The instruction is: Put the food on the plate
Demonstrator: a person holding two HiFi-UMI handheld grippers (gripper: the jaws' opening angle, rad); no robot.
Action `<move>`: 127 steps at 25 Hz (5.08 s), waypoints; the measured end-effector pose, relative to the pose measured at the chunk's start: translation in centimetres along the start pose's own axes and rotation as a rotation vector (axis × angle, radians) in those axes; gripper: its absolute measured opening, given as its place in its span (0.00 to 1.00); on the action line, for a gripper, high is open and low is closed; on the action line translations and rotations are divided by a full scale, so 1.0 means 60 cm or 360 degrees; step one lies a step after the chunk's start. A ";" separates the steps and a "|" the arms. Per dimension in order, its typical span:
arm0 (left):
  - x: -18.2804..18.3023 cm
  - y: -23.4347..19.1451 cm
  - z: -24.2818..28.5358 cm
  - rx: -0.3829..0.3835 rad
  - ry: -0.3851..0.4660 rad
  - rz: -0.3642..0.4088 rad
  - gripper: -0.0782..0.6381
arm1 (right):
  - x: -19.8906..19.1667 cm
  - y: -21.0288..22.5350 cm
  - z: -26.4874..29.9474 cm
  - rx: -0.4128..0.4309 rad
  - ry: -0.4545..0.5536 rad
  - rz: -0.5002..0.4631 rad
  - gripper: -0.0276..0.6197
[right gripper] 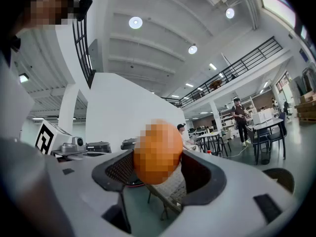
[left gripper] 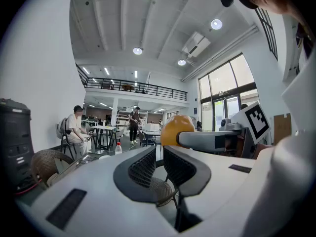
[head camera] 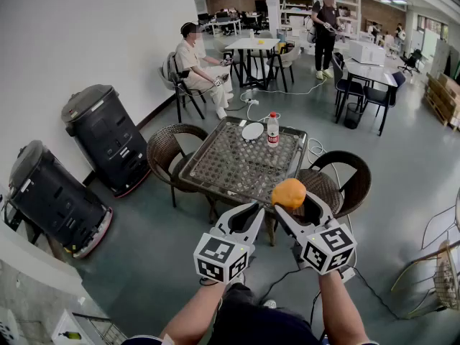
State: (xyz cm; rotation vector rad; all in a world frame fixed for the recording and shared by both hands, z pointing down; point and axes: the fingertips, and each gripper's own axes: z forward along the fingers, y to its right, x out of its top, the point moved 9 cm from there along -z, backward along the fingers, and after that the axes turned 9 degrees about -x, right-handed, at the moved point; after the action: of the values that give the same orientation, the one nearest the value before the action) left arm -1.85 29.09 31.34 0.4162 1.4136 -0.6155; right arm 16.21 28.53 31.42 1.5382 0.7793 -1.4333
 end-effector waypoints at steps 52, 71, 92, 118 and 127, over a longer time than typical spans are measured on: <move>-0.028 -0.327 0.138 0.0010 -0.0065 -0.0104 0.19 | -0.050 0.095 0.332 -0.0063 -0.0121 0.0067 0.52; -0.001 -0.605 0.220 -0.0132 -0.0103 -0.0213 0.18 | -0.033 0.106 0.588 -0.0246 -0.0196 0.0076 0.52; -0.014 -0.704 0.335 -0.0039 -0.0198 -0.0163 0.14 | -0.089 0.217 0.758 -0.0150 -0.0310 0.0204 0.52; -0.163 -0.852 0.461 -0.0018 -0.0477 -0.0339 0.14 | -0.331 0.380 1.078 -0.0543 -0.0783 0.0194 0.52; -0.191 -0.878 0.473 -0.0021 -0.0521 -0.0379 0.14 | -0.384 0.418 1.128 -0.0691 -0.0926 0.0247 0.52</move>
State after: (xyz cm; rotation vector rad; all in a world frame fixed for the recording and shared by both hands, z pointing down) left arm -12.92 -27.55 50.94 0.1275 1.1594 -0.8267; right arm 5.45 -40.30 61.25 0.7749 0.5486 -1.3819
